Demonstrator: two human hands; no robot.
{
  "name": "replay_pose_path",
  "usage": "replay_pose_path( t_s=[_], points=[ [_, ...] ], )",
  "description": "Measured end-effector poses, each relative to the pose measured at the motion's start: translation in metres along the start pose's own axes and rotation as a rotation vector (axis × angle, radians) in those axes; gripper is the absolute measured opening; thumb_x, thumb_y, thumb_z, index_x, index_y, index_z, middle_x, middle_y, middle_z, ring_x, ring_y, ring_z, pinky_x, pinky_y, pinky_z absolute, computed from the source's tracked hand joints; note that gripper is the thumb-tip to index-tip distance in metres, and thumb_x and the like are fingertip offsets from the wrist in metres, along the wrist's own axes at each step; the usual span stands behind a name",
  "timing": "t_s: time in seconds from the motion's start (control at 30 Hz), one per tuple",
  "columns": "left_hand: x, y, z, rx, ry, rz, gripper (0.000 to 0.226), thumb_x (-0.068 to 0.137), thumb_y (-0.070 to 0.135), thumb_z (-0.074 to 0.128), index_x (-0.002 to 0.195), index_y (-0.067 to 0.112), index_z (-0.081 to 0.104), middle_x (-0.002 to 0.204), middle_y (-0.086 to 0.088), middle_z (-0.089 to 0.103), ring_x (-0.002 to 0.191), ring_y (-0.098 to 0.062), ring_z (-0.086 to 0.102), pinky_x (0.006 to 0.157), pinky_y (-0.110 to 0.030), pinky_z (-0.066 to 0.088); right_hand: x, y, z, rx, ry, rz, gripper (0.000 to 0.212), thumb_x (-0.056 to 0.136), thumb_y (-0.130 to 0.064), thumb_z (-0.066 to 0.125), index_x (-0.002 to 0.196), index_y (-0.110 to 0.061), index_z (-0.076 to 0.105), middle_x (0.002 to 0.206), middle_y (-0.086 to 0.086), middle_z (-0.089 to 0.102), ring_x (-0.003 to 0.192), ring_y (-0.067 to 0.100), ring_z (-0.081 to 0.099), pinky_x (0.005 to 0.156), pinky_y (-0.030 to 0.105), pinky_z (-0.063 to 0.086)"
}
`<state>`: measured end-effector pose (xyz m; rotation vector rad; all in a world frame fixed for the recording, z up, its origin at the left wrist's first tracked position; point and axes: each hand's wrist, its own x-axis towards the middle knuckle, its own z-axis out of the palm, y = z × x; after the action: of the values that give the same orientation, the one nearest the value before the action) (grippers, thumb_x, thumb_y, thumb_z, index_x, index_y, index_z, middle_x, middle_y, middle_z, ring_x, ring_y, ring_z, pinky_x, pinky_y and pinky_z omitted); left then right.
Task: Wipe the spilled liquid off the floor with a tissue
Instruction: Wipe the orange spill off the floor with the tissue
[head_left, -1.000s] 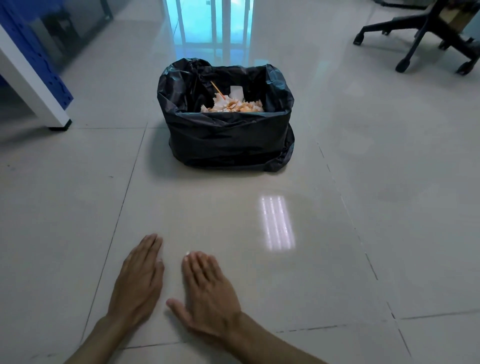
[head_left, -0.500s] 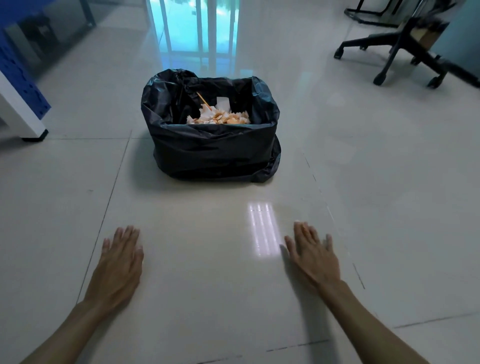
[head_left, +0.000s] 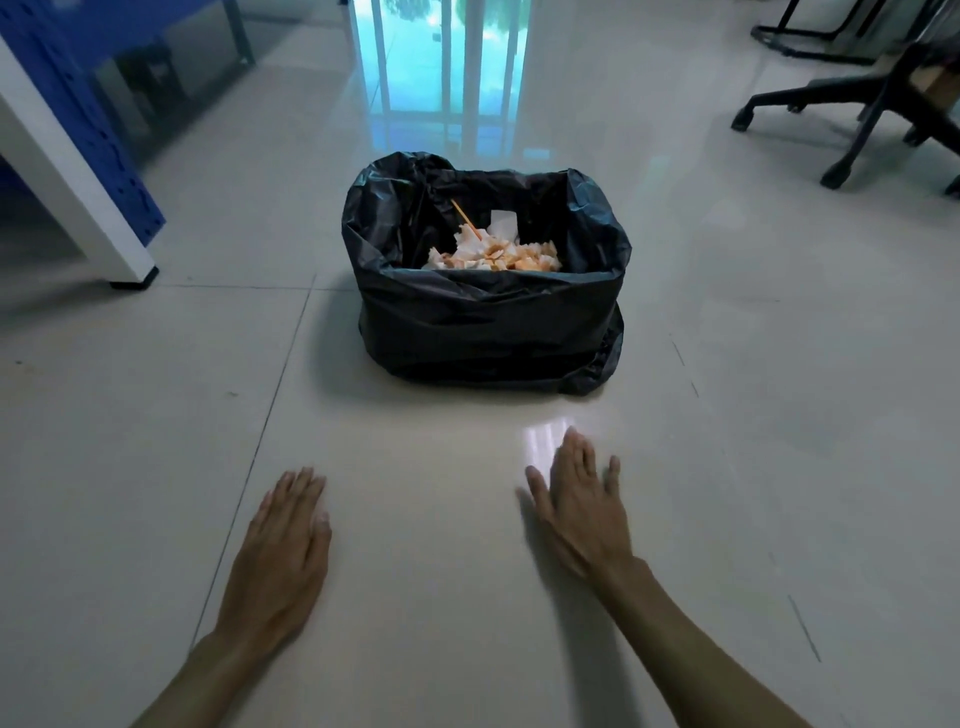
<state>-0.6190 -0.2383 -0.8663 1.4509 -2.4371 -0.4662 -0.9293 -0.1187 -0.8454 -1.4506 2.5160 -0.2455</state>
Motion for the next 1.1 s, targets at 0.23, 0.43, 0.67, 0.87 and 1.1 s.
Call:
replay_pose_path(
  t_s=[0.23,0.43,0.67,0.87,1.1],
  points=[
    [0.009,-0.008,-0.003,0.017,-0.001,0.049,0.063,0.098,0.041,0.015,0.145,0.010,0.042,0.154,-0.006,0.040,0.145,-0.018,0.030,0.120,-0.019,0.005,-0.018,-0.142,0.044,-0.061,-0.155,-0.649,0.085,0.098,-0.062,0.017,0.150,0.004,0.025,0.157,0.022,0.024,0.148,0.031,0.015,0.119,0.052,0.000],
    [0.028,-0.013,-0.004,-0.009,-0.035,0.022,0.069,0.096,0.052,0.006,0.154,0.017,0.019,0.162,0.006,0.016,0.150,-0.004,0.009,0.123,-0.027,0.006,0.024,-0.086,0.021,-0.123,-0.090,-0.421,0.097,0.093,-0.068,-0.002,0.141,0.002,0.046,0.146,0.019,0.048,0.137,0.031,0.041,0.115,0.053,0.007],
    [0.057,-0.003,0.001,-0.051,-0.106,-0.034,0.069,0.092,0.057,0.001,0.153,0.025,-0.004,0.163,0.009,-0.007,0.147,0.003,-0.014,0.121,-0.024,-0.009,0.030,0.067,-0.033,-0.225,-0.044,0.158,0.094,0.089,-0.072,-0.002,0.156,-0.006,0.010,0.164,0.011,0.008,0.150,0.023,-0.001,0.119,0.045,-0.008],
    [0.055,-0.002,0.012,0.064,-0.024,0.008,0.067,0.094,0.050,0.000,0.154,0.021,0.002,0.164,0.003,-0.002,0.150,-0.006,-0.010,0.123,-0.032,-0.005,0.038,0.033,-0.023,-0.096,-0.028,0.140,0.094,0.092,-0.070,0.003,0.154,0.000,0.006,0.162,0.017,0.007,0.150,0.024,-0.001,0.120,0.045,-0.005],
    [0.052,0.003,-0.001,-0.349,0.082,-0.165,0.061,0.096,0.041,0.014,0.152,0.023,0.028,0.159,0.010,0.022,0.148,-0.008,0.012,0.120,-0.031,0.012,0.035,-0.156,0.046,0.011,-0.126,-0.570,0.071,0.102,-0.049,0.021,0.153,0.001,0.019,0.159,0.021,0.018,0.149,0.028,0.007,0.119,0.047,-0.006]
  ],
)
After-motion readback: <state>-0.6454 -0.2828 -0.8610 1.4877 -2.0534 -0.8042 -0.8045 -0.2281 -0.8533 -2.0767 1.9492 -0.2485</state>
